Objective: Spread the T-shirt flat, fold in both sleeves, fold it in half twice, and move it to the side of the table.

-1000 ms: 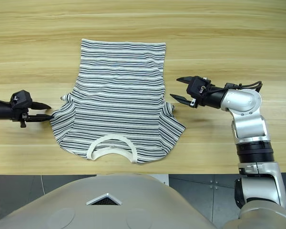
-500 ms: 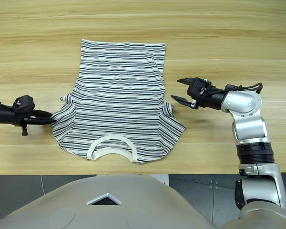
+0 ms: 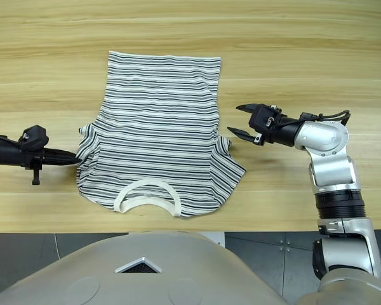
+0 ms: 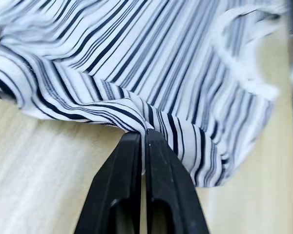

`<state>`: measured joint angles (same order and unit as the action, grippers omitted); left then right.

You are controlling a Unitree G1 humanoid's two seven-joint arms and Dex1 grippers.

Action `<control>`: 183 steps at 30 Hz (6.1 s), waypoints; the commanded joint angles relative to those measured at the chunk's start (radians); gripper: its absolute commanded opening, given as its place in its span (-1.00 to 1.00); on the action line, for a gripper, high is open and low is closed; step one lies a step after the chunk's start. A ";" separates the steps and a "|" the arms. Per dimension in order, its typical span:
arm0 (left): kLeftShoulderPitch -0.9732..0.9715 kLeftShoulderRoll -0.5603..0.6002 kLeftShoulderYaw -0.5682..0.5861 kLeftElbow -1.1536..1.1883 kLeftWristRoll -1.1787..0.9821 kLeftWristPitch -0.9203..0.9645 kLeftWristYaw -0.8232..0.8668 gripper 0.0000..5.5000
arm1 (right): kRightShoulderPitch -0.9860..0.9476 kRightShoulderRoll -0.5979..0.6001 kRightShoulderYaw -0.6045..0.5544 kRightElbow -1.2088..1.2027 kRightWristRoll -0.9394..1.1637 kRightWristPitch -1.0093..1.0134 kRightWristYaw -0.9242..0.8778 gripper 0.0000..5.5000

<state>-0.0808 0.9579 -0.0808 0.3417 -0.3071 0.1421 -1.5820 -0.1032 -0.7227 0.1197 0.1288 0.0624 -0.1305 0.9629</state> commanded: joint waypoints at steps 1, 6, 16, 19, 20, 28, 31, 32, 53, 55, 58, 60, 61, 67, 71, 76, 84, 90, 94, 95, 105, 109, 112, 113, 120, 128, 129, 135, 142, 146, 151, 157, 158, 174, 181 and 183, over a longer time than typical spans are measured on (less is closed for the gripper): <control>-0.020 0.031 0.026 -0.011 -0.019 0.026 -0.021 -0.95 | -0.003 -0.007 0.002 -0.002 -0.016 -0.001 -0.003 -0.03; -0.055 0.021 0.025 0.033 -0.016 0.013 -0.021 -0.95 | 0.004 0.003 0.016 0.002 -0.027 -0.005 -0.008 -0.03; -0.054 -0.005 0.001 -0.074 -0.092 0.134 -0.029 -0.95 | 0.000 0.010 0.031 0.006 -0.045 -0.015 -0.009 -0.03; -0.064 -0.026 -0.012 -0.127 -0.123 0.228 -0.016 -0.95 | 0.000 0.013 0.036 0.011 -0.048 -0.020 -0.008 -0.03; -0.067 -0.038 -0.018 -0.143 -0.123 0.245 -0.002 -0.95 | -0.001 0.014 0.037 0.012 -0.049 -0.022 -0.008 -0.03; -0.094 -0.100 -0.041 -0.210 -0.124 0.326 0.041 -0.95 | -0.005 0.020 0.054 0.025 -0.055 -0.035 -0.011 -0.03; -0.109 -0.138 -0.067 -0.210 -0.105 0.322 0.060 -0.95 | -0.006 0.021 0.058 0.028 -0.055 -0.039 -0.013 -0.03; -0.111 -0.149 -0.073 -0.205 -0.099 0.318 0.067 -0.95 | -0.008 0.023 0.061 0.031 -0.056 -0.041 -0.014 -0.03; -0.195 -0.232 -0.002 -0.186 -0.168 0.392 0.146 -0.08 | 0.032 0.013 -0.014 -0.063 0.127 0.179 0.065 -0.03; -0.222 -0.245 0.054 -0.157 -0.183 0.368 0.176 -0.08 | 0.060 -0.067 -0.061 -0.105 0.257 0.362 0.178 -0.03; -0.243 -0.255 0.105 -0.147 -0.210 0.358 0.194 -0.08 | 0.060 -0.137 -0.091 -0.056 0.315 0.498 0.262 -0.03; -0.231 -0.254 0.117 -0.162 -0.215 0.352 0.201 -0.08 | 0.045 -0.153 -0.089 -0.028 0.321 0.547 0.286 -0.03; -0.222 -0.252 0.118 -0.166 -0.212 0.344 0.204 -0.08 | 0.049 -0.165 -0.081 -0.014 0.304 0.555 0.294 -0.03; -0.149 -0.255 0.148 -0.220 -0.229 0.324 0.225 -0.08 | 0.043 -0.174 0.013 0.072 0.183 0.542 0.302 -0.03; -0.133 -0.264 0.141 -0.231 -0.224 0.315 0.235 -0.08 | 0.065 -0.149 0.067 0.072 0.164 0.551 0.315 -0.03; -0.104 -0.272 0.150 -0.254 -0.233 0.312 0.255 -0.08 | 0.057 -0.167 0.078 0.013 0.226 0.652 0.370 -0.03; -0.085 -0.304 0.127 -0.295 -0.228 0.312 0.282 -0.08 | 0.058 -0.185 0.080 -0.048 0.238 0.741 0.373 -0.03; -0.070 -0.317 0.106 -0.317 -0.210 0.288 0.296 -0.08 | 0.057 -0.183 0.093 -0.033 0.217 0.737 0.364 -0.03; -0.077 -0.320 0.098 -0.321 -0.208 0.284 0.299 -0.07 | 0.073 -0.191 0.098 -0.045 0.223 0.733 0.377 -0.20; -0.076 -0.320 0.098 -0.318 -0.205 0.278 0.301 -0.07 | 0.075 -0.194 0.099 -0.051 0.221 0.729 0.378 -0.27; -0.077 -0.315 0.091 -0.316 -0.208 0.272 0.306 -0.07 | 0.085 -0.197 0.104 -0.066 0.229 0.729 0.368 -0.94; -0.080 -0.318 0.089 -0.307 -0.201 0.264 0.311 -0.07 | 0.079 -0.190 0.103 -0.067 0.229 0.737 0.359 -0.94; -0.083 -0.318 0.090 -0.292 -0.197 0.254 0.310 -0.07 | 0.066 -0.189 0.100 -0.082 0.230 0.732 0.358 -0.94; -0.085 -0.318 0.090 -0.286 -0.196 0.249 0.308 -0.07 | 0.060 -0.186 0.102 -0.084 0.222 0.717 0.353 -0.94; -0.091 -0.311 0.081 -0.267 -0.192 0.220 0.287 -0.07 | 0.007 -0.191 0.046 -0.206 0.265 0.732 0.327 -0.94; -0.098 -0.303 0.069 -0.240 -0.178 0.183 0.261 -0.07 | 0.002 -0.190 0.032 -0.395 0.295 0.749 0.296 -0.94; -0.098 -0.303 0.070 -0.240 -0.178 0.184 0.259 -0.07 | -0.003 -0.189 0.035 -0.408 0.298 0.752 0.292 -0.94; -0.109 -0.306 0.071 -0.226 -0.174 0.180 0.254 -0.07 | -0.070 -0.153 0.086 -0.471 0.313 0.781 0.278 -0.94; -0.112 -0.304 0.067 -0.218 -0.182 0.206 0.254 -0.07 | -0.143 -0.051 0.200 -0.449 0.294 0.809 0.240 -0.94; -0.120 -0.298 0.068 -0.229 -0.194 0.247 0.248 -0.07 | -0.163 -0.002 0.270 -0.400 0.256 0.795 0.221 -0.94; -0.127 -0.305 0.060 -0.216 -0.177 0.227 0.242 -0.07 | -0.183 0.066 0.305 -0.324 0.234 0.770 0.190 -0.72; -0.142 -0.298 0.061 -0.214 -0.188 0.251 0.229 -0.07 | -0.200 0.087 0.273 -0.332 0.279 0.797 0.198 -0.34; -0.143 -0.302 0.060 -0.213 -0.182 0.237 0.231 -0.07 | -0.200 0.085 0.267 -0.339 0.286 0.802 0.200 -0.28; 0.331 -0.025 0.273 -0.311 0.692 -1.503 0.588 -0.07 | 0.406 -0.249 -0.020 -0.355 -0.042 -0.220 0.380 -0.14; 0.312 0.054 0.354 -0.293 0.787 -1.655 0.669 -0.07 | 0.381 -0.197 0.097 -0.310 -0.286 -0.523 0.238 -0.14; 0.329 0.027 0.331 -0.286 0.832 -1.666 0.699 -0.07 | 0.341 -0.180 0.130 -0.269 -0.373 -0.608 0.175 -0.14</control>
<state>0.2327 1.0054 0.2709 0.0555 0.4798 -1.5061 -0.9111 0.2722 -0.9164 0.2173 -0.1828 -0.2146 -0.6891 1.1783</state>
